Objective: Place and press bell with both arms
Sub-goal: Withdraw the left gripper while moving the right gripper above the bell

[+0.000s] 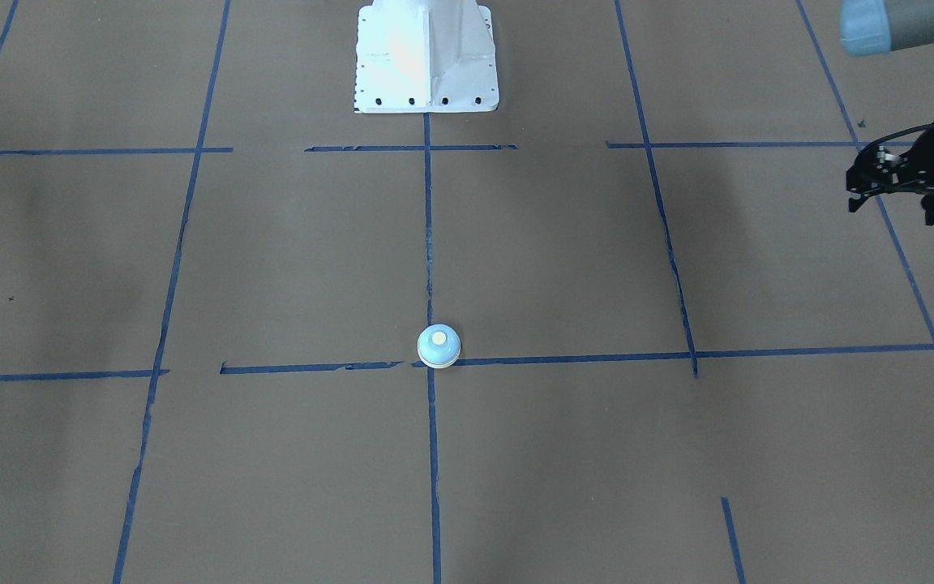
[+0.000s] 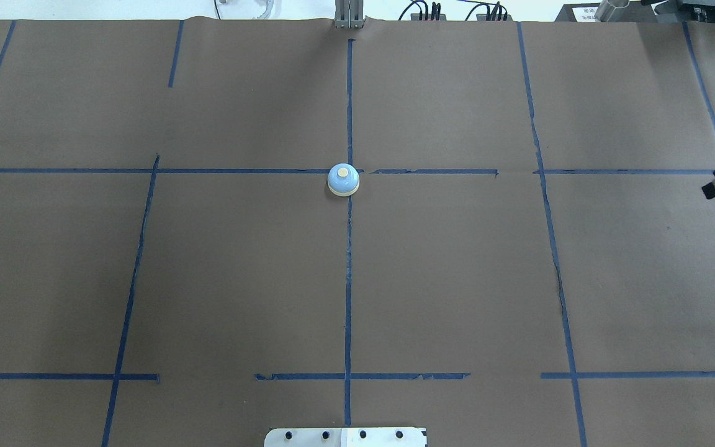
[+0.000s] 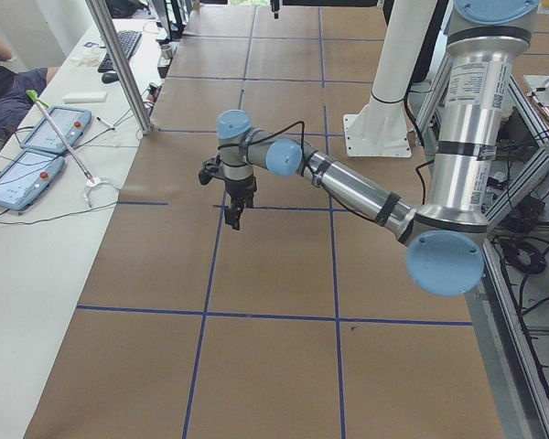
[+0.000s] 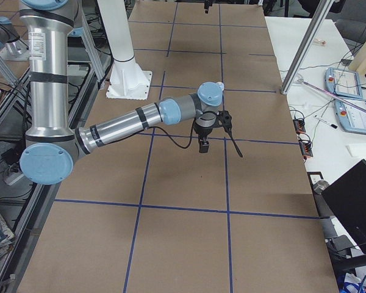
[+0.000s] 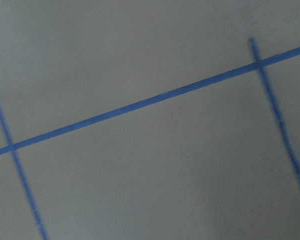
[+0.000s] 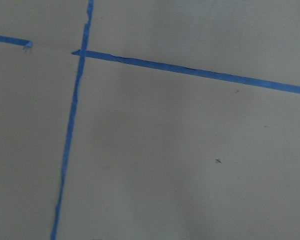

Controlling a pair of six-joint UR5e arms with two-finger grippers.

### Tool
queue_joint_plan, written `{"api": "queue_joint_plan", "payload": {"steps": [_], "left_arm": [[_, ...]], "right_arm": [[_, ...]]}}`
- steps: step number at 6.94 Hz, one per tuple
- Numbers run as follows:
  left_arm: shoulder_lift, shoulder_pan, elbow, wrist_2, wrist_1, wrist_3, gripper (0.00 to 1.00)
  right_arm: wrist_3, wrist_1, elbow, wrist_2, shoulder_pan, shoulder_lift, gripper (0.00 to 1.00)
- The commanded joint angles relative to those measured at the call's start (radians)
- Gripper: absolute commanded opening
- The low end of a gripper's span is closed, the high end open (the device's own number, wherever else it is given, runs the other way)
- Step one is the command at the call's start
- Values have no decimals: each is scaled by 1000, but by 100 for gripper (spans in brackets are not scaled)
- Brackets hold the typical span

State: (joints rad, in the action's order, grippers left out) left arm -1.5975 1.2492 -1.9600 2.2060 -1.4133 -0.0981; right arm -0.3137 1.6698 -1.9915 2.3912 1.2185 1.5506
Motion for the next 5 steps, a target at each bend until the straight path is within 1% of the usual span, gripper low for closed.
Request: {"api": "queue_joint_plan", "payload": {"steps": [1, 2, 3, 4, 5], "left_arm": [[123, 201, 25, 35, 0, 206, 100], [179, 263, 42, 40, -1, 215, 100], [188, 272, 46, 40, -1, 213, 100], [186, 272, 56, 40, -1, 213, 100], [188, 272, 79, 41, -1, 207, 100]], "right_arm": [[-273, 4, 0, -90, -193, -214, 100], [-404, 13, 5, -180, -299, -306, 100], [-599, 11, 16, -283, -429, -392, 100], [-696, 13, 87, -361, -500, -508, 100], [-785, 10, 264, -372, -532, -681, 100]]}}
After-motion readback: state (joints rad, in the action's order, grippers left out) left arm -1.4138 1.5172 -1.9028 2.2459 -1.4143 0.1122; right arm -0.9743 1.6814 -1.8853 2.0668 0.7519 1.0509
